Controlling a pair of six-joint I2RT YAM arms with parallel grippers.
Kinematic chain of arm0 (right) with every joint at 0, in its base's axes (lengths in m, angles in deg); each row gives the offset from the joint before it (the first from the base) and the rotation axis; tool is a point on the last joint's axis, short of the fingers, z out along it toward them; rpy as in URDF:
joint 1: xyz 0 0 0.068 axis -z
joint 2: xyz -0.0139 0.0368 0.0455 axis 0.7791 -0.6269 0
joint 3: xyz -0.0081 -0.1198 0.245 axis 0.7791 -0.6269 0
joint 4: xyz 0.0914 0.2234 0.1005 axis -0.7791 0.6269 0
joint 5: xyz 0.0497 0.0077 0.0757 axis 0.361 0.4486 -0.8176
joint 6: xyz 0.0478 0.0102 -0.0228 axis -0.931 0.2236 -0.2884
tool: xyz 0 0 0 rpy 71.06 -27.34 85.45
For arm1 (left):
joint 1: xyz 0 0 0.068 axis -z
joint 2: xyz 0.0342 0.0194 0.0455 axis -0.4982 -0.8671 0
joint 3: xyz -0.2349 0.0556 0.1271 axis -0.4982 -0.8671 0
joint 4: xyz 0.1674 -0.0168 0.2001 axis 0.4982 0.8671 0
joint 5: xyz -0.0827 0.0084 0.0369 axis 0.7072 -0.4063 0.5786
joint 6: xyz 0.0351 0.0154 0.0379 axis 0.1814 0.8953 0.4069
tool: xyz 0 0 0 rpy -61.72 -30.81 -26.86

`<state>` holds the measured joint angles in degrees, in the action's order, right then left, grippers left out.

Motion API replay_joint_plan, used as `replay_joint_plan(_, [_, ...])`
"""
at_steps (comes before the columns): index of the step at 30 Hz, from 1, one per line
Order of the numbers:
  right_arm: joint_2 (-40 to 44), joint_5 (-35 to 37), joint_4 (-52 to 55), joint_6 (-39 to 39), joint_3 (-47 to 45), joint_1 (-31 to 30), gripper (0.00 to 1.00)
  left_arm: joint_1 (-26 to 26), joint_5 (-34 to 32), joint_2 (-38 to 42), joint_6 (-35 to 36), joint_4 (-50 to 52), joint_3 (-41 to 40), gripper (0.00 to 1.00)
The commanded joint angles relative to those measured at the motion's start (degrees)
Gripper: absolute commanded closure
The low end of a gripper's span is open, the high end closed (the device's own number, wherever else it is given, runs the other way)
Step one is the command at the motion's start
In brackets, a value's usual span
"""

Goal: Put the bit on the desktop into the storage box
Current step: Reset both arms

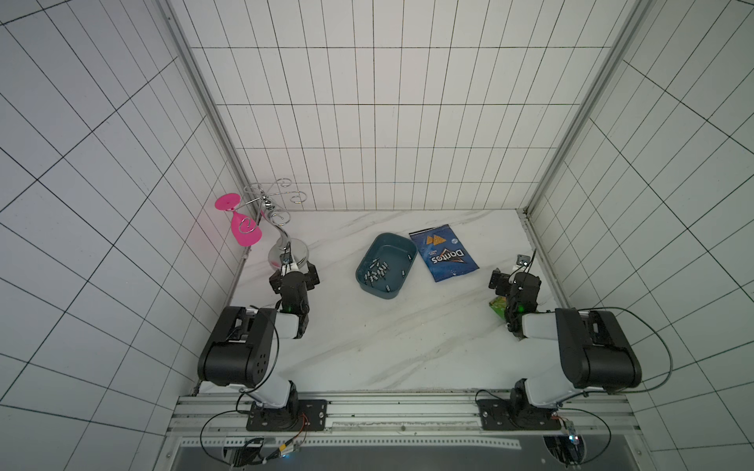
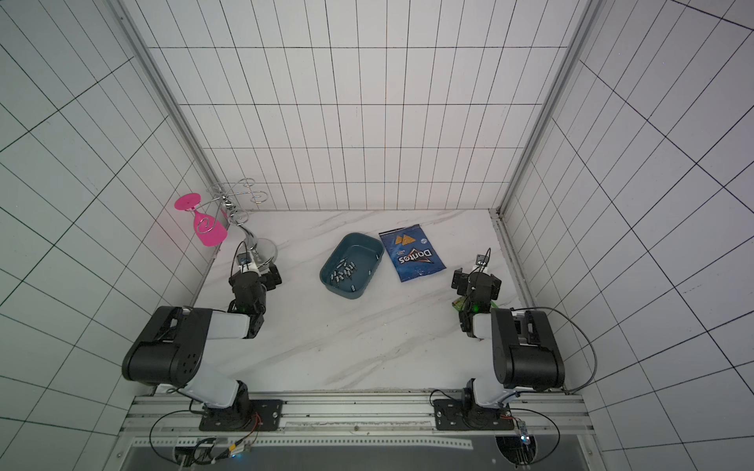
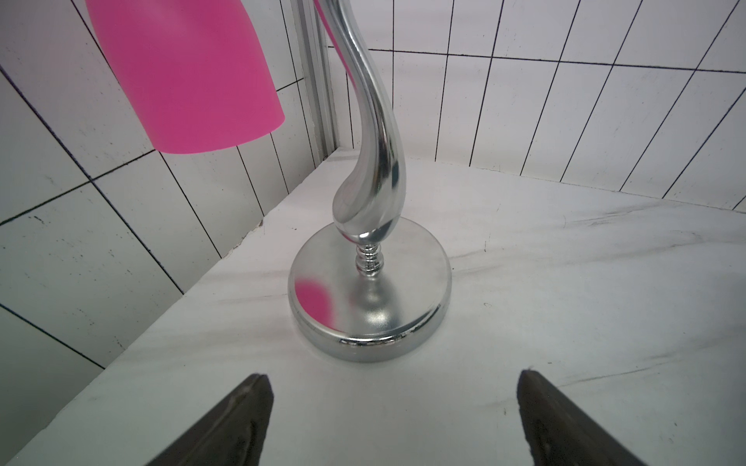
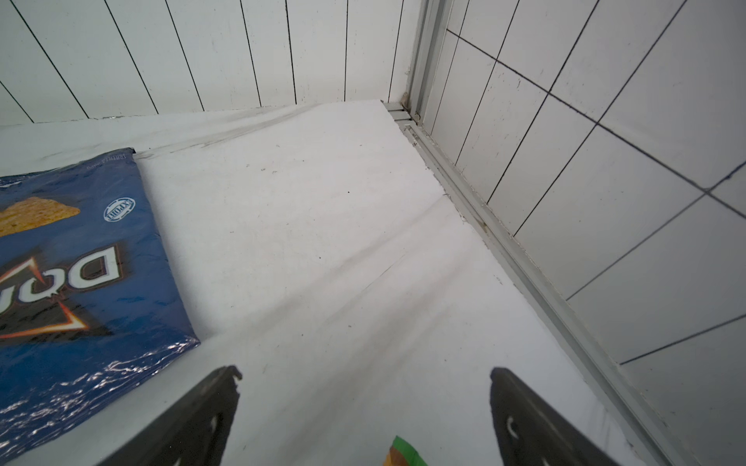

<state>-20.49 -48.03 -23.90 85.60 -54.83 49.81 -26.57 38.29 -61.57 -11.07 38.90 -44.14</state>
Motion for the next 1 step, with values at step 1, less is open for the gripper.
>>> replay_joint_plan(1, [0.7,-3.0,1.8,-1.0,1.0,1.2,0.01,-0.2,0.5,0.8,-0.3,0.2,1.0,0.02])
